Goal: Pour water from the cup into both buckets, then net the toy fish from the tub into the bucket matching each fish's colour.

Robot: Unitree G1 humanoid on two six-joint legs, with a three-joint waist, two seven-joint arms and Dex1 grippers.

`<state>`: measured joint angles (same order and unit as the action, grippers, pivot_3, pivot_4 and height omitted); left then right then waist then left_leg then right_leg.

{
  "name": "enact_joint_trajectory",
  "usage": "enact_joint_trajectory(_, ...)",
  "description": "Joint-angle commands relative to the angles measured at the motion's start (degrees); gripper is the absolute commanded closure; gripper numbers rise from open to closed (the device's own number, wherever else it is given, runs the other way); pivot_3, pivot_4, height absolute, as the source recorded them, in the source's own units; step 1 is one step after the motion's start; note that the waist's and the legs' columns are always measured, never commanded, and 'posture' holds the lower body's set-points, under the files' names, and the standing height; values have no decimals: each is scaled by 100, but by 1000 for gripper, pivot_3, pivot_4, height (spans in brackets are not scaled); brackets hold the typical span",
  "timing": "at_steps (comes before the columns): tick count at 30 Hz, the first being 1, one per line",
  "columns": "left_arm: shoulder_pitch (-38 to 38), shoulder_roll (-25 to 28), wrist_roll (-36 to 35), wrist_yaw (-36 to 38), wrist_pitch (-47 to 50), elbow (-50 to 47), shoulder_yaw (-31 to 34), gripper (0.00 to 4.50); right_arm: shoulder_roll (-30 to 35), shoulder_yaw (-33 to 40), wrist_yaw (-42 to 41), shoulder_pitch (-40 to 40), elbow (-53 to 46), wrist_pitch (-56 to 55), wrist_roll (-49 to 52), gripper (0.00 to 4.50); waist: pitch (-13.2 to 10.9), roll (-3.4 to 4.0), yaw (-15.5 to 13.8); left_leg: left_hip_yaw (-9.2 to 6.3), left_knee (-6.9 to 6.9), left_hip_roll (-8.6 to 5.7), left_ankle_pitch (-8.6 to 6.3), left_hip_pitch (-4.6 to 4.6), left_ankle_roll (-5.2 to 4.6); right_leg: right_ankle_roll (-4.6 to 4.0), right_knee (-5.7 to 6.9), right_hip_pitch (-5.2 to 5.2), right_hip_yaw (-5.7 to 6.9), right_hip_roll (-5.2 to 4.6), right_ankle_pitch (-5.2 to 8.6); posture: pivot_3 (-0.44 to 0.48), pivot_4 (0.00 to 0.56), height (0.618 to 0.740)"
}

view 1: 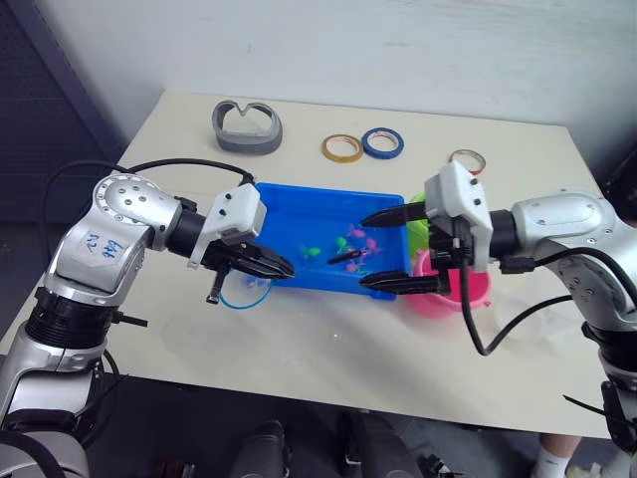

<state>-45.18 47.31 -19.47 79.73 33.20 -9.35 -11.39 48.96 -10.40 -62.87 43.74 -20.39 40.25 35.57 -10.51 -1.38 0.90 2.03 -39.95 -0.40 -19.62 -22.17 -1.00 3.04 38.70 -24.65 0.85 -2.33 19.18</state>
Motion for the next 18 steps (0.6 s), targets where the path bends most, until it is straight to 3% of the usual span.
enact_joint_trajectory(1,-193,17,36,36,-165,-124,-28,4486,2,-82,-214,144,-53,9,-127,260,0,0,-12,-1,0,0,0,0,0,0,0,0,1,0,0,0,150,740)
enact_joint_trajectory(3,-229,2,73,18,-240,-73,-62,4500,-37,-105,-241,155,-59,34,-163,759,0,0,-16,-1,0,0,-1,-2,-1,0,0,1,2,0,0,0,150,740)
enact_joint_trajectory(9,-273,-98,107,-58,-258,-104,-139,4500,-164,-128,-201,138,-160,76,-260,3727,0,0,-14,-2,-2,0,-1,-2,-2,0,0,1,1,0,0,0,150,740)
enact_joint_trajectory(18,-294,-180,307,-92,-494,27,-258,4500,-291,7,-200,123,-388,304,-30,3727,0,0,-13,-2,-3,0,-1,-2,-1,0,0,1,2,0,0,0,150,740)
